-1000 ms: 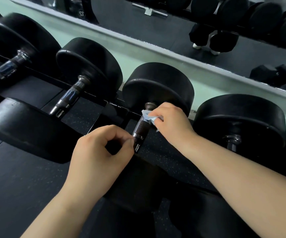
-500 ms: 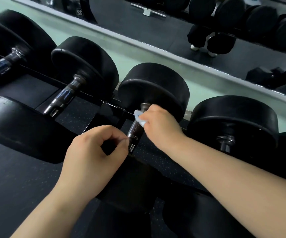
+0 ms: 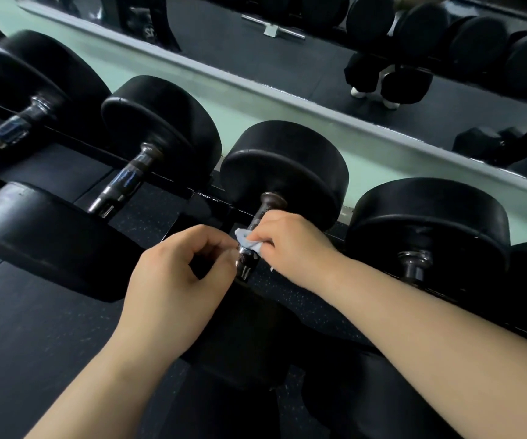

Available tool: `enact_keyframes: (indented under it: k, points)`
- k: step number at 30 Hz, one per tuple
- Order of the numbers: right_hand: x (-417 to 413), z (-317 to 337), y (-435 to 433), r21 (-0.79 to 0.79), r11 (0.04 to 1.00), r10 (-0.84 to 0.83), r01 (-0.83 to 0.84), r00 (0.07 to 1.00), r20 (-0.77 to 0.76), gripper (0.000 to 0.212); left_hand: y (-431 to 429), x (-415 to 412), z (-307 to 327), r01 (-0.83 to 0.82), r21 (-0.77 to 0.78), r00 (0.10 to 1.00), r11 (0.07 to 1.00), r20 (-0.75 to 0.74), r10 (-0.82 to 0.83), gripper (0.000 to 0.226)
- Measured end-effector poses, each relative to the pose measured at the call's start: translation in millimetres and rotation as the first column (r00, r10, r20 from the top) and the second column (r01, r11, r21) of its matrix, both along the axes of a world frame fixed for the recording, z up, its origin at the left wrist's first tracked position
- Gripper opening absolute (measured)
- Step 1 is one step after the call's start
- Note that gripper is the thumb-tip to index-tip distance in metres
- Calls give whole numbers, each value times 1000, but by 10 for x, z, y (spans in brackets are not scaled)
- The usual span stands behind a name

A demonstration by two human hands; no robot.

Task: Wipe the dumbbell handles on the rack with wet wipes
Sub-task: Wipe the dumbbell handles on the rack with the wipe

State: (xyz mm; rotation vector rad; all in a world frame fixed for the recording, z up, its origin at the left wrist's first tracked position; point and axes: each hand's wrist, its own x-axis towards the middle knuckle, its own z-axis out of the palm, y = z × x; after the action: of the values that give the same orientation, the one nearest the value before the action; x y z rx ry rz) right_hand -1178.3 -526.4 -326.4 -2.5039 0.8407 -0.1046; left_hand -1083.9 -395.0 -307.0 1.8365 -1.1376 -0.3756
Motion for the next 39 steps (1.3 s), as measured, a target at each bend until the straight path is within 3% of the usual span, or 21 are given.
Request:
enact_keyframes:
  k: [4, 6, 9, 11, 14, 17, 19, 21, 24, 29, 31, 33, 35, 39]
  points:
    - [12, 10, -57, 50, 966, -259, 255, 957, 132, 27, 16, -3, -18, 13, -16, 1000, 1000, -7, -13, 21]
    - [14, 24, -33, 41, 981, -192, 189, 977, 89, 25, 14, -1, -20, 19, -15, 1000, 1000, -9, -19, 24]
    - [7, 58, 69, 170, 985, -14, 17, 1000, -20, 25, 8, -5, -5, 13, -33, 1000, 999, -18, -14, 24]
    - [8, 77, 63, 198, 977, -80, 76, 997, 10, 20, 8, -4, -7, 6, -50, 999, 999, -44, -9, 24]
    - [-9, 185, -9, 309, 910, -338, 278, 928, 159, 13, 2, 17, -33, -7, -64, 996, 998, -87, 1, 29]
    - [-61, 350, 9, 599, 786, -319, 150, 929, 186, 19, -25, 48, -40, 1, -71, 989, 997, -149, -11, 39]
    - [-98, 414, 87, 649, 758, -279, 70, 934, 225, 21, -64, 86, -38, 43, -34, 974, 999, -221, -49, 46]
    - [-101, 432, 166, 652, 756, -293, 52, 918, 267, 20, -119, 140, -18, 138, 13, 969, 990, -208, -132, 46]
    - [-66, 404, 248, 647, 758, -350, 81, 888, 298, 21, -202, 224, 61, 297, 45, 945, 954, -158, -287, 26]
    - [-222, 309, 290, 607, 761, -434, 230, 875, 213, 17, -359, 574, 55, 101, 111, 990, 989, 87, -111, 21]
    - [-321, 256, 300, 614, 744, -406, 264, 908, 102, 15, -452, 737, -41, 14, 176, 987, 984, 157, -42, 18]
    - [-334, 236, 297, 644, 719, -328, 263, 944, -19, 13, -569, 809, -168, 25, 258, 977, 966, 197, -78, 21]
    - [-289, 225, 253, 598, 757, -274, 263, 959, -75, 15, -716, 783, -259, 95, 308, 973, 947, 172, -153, 29]
    - [-297, 225, 116, 396, 855, -313, 335, 942, -120, 16, -996, 615, -309, 343, 238, 938, 909, -147, -315, 26]
